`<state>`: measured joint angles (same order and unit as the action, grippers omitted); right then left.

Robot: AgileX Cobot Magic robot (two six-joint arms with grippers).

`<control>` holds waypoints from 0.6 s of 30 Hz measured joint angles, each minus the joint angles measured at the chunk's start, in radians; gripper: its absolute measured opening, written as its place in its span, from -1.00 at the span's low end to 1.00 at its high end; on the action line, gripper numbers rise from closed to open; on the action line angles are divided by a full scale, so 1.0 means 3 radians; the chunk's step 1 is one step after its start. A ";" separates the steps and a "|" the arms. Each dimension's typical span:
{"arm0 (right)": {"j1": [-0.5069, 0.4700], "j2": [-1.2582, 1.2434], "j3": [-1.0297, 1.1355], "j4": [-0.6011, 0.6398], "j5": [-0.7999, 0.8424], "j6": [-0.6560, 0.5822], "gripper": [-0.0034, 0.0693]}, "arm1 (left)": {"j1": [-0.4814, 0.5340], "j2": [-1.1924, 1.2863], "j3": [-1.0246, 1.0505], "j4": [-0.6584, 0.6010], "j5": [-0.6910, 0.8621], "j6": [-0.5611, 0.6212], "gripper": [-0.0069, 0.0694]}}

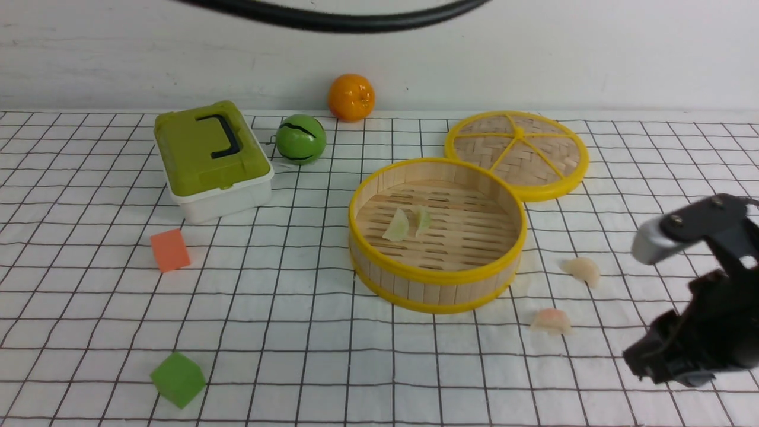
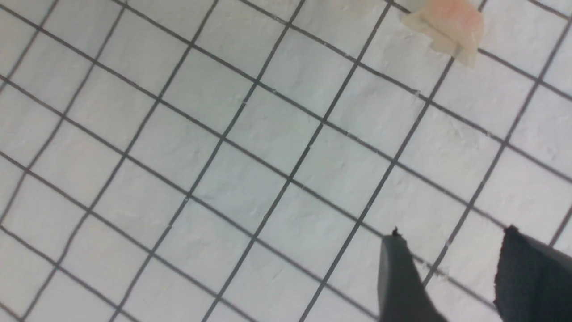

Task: Put the dumplings into the steamer on the table with the white tablecloth.
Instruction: 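Reach for and grasp a dumpling lying on the table beside the steamer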

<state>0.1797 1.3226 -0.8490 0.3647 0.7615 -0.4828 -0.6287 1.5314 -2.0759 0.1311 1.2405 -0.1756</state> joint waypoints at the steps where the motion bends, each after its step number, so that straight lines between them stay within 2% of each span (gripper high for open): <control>1: 0.0000 0.0039 -0.0022 0.0003 0.0000 -0.0019 -0.01 | 0.0000 -0.0059 0.0072 0.0000 0.0000 0.0009 -0.77; 5: 0.0070 0.0893 -0.0583 -0.0062 -0.0018 -0.0431 0.21 | 0.0000 -0.0789 0.1162 -0.0007 0.0000 0.0066 -0.82; 8: 0.0145 0.1289 -0.0924 -0.0248 -0.0032 -0.0679 0.29 | 0.0000 -0.1282 0.1983 -0.0007 -0.0041 0.0070 -0.82; 9: 0.0145 0.1315 -0.0947 -0.0264 -0.0035 -0.0698 0.29 | 0.0000 -0.1282 0.2038 -0.0007 -0.0052 0.0070 -0.82; 10: 0.0179 0.1520 -0.1138 -0.0397 -0.0062 -0.0874 0.31 | 0.0000 -0.1564 0.2463 -0.0007 -0.0196 0.0070 -0.82; 13: 0.0196 0.1752 -0.1326 -0.0522 -0.0159 -0.1061 0.30 | 0.0000 -0.1947 0.3182 -0.0007 -0.0462 0.0071 -0.82; 18: 0.0196 0.2042 -0.1429 -0.0553 -0.0251 -0.1141 0.22 | 0.0000 -0.2417 0.4056 0.0009 -0.0569 0.0074 -0.81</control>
<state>0.2384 1.9350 -1.2776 0.1988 0.6862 -0.8251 -0.6287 0.8062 -0.8591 0.1339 1.0697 -0.1535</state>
